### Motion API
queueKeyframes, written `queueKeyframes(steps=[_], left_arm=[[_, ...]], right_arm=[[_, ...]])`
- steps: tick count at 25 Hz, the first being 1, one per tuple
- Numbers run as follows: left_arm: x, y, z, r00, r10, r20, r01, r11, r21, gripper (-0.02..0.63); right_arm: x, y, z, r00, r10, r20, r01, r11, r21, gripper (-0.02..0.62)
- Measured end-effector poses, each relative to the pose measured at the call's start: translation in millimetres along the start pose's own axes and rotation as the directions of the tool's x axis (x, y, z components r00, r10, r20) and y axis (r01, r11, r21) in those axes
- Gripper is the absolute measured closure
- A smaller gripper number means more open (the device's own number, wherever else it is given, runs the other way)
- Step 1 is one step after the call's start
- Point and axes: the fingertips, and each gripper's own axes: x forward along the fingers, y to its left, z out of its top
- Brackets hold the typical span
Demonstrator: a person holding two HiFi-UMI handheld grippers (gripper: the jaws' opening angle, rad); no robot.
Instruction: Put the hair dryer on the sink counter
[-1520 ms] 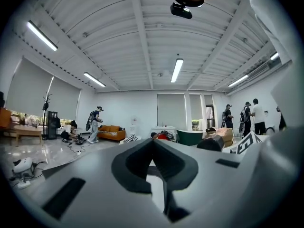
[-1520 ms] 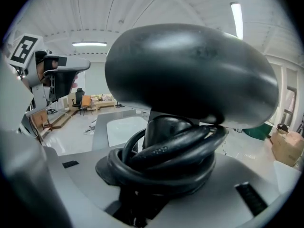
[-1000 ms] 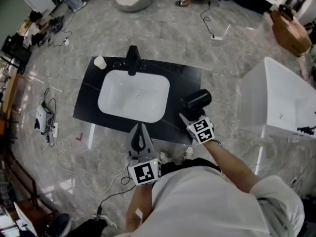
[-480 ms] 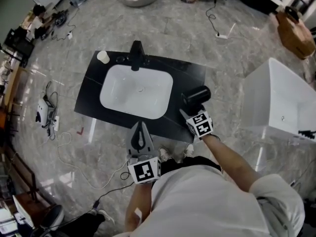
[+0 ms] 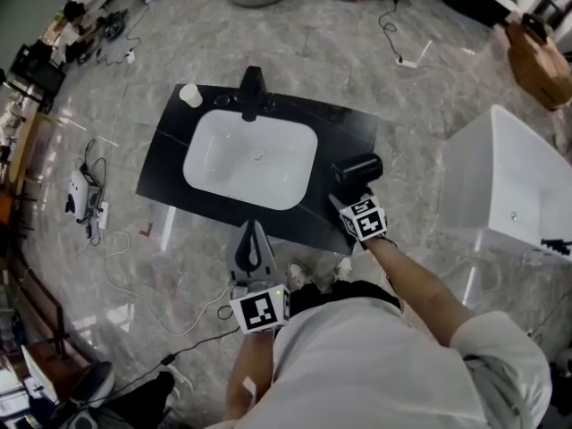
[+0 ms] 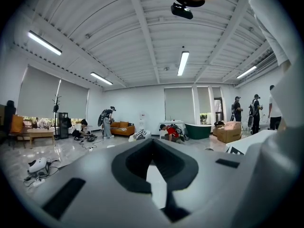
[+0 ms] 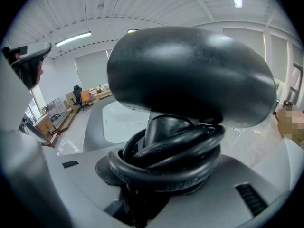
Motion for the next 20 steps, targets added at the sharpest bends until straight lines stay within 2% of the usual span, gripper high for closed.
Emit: queueKeyframes(steps=[10,20], left_arm=[[-1.3,2.2,-4.9,1.000,0.007,-0.011,-0.007,1.000,-0.006,0.603],[-3.5,9.1,-8.7,0.999,0.030,-0.023,-0.030,0.999,-0.010,0.603]], right_arm=[[23.6,-4.7,-8.3,0.997,0.013,-0.080,-0.009,0.999,0.049,0.388],[42.5,-13.4,-18.2,0.979,0.042,-0.201,-0.015,0.991,0.132,0.385]])
